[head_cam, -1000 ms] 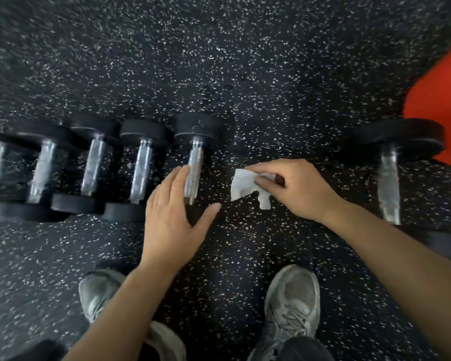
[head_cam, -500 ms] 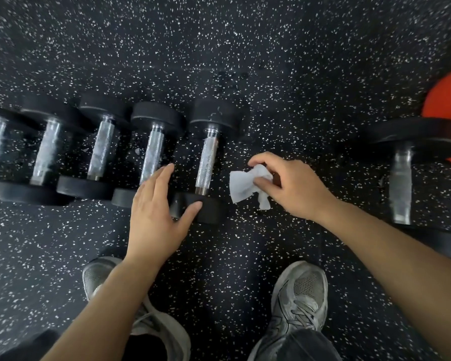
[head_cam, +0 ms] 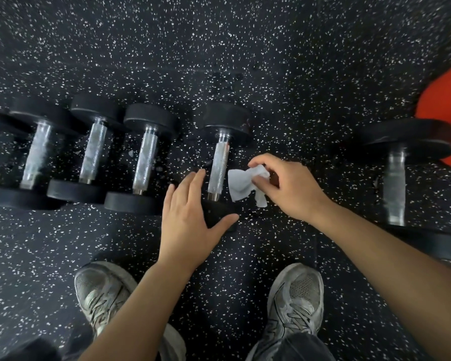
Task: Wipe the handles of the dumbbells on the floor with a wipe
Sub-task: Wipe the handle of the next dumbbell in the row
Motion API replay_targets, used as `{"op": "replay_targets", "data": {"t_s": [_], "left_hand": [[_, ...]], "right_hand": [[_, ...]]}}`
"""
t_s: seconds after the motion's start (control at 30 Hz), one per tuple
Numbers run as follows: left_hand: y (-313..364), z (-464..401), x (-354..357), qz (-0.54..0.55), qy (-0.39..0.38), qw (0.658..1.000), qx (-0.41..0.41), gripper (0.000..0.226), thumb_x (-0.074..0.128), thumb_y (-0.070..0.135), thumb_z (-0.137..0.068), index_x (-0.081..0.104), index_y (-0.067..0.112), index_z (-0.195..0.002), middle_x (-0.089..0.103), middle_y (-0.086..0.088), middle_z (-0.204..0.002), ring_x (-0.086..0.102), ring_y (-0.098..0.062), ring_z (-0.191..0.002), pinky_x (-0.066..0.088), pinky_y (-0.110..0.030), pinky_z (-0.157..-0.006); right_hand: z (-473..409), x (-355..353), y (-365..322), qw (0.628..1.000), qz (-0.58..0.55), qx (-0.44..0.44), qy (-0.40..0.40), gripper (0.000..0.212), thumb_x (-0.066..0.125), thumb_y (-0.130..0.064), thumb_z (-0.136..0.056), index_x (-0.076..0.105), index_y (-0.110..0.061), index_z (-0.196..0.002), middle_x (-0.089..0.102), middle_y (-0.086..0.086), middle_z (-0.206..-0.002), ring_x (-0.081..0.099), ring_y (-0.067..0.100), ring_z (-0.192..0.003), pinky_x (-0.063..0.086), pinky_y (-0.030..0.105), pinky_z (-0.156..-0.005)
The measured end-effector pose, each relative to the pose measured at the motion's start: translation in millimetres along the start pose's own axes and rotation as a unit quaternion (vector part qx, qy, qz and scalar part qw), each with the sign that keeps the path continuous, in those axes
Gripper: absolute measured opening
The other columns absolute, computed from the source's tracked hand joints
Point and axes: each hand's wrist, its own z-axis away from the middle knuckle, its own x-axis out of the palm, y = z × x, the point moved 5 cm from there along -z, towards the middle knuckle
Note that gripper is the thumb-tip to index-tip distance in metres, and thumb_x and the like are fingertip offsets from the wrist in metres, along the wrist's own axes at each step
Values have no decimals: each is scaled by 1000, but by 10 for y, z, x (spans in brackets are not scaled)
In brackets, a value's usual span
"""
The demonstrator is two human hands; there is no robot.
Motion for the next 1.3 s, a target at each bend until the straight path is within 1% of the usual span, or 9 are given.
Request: {"op": "replay_targets", "data": {"t_s": [0.23,0.33,0.43,0.63,0.87,0.97,1.03,1.17,1.3], "left_hand": [[-84,111,-30,42,17,998,-34,92,60,67,-88,28,18,-159,40,-1,-160,33,-18,-149,26,-45,-125],[-88,147,22,59,0,997,-43,93,59,70,-86,26,22,-159,39,1,-160,35,-18,-148,29,-41,-122],[-18,158,90,70,-10,997,-44,93,60,70,-87,23,25,-159,38,2,-159,37,-17,-146,32,-43,-121],[63,181,148,98,-5,993,-67,93,66,65,-86,22,30,-159,40,5,-156,39,-16,-143,38,-46,-117],[112,180,186,101,2,992,-73,97,69,64,-84,21,30,-160,40,5,-156,36,-15,-145,35,-44,-120],[194,179,202,83,0,994,-64,98,68,65,-84,21,26,-160,40,1,-157,35,-18,-146,32,-43,-122],[245,189,203,78,-5,995,-54,95,65,66,-86,21,26,-160,39,0,-158,35,-19,-146,33,-44,-121],[181,222,132,96,-3,994,-43,76,55,57,-97,21,29,-159,38,3,-158,41,-17,-142,40,-44,-115],[21,236,107,118,-5,991,-69,78,57,57,-95,22,30,-159,37,5,-158,42,-15,-142,45,-48,-112]], "right_hand": [[-72,1,29,990,-106,34,84,25,63,-26,-100,65,-36,-122,61,-6,-68,56,19,-58,50,38,-57],[-195,74,18,992,-83,13,96,31,61,-27,-100,65,-40,-127,68,-15,-88,57,9,-65,50,30,-64],[-336,177,-22,996,-18,-24,84,35,57,-28,-102,64,-38,-134,58,-23,-95,53,-1,-67,44,23,-68],[-350,282,-81,991,62,-77,86,34,48,-33,-107,64,-32,-137,65,-11,-106,64,11,-80,52,34,-67],[-190,375,-58,970,118,-213,-21,32,59,-31,-102,66,-33,-134,69,-11,-115,67,12,-77,53,29,-63],[-318,196,-26,984,85,-126,89,31,55,-31,-104,67,-32,-133,68,-10,-101,61,8,-72,40,21,-60],[-372,185,11,988,81,-60,121,33,49,-33,-106,64,-34,-136,68,-9,-101,64,11,-78,46,28,-62],[-263,277,22,991,60,-87,84,31,52,-31,-106,67,-31,-133,67,-12,-97,56,3,-71,51,31,-62],[-36,353,-43,972,107,-202,-59,39,65,-20,-97,66,-35,-133,71,-12,-114,69,10,-86,56,30,-74]]}}
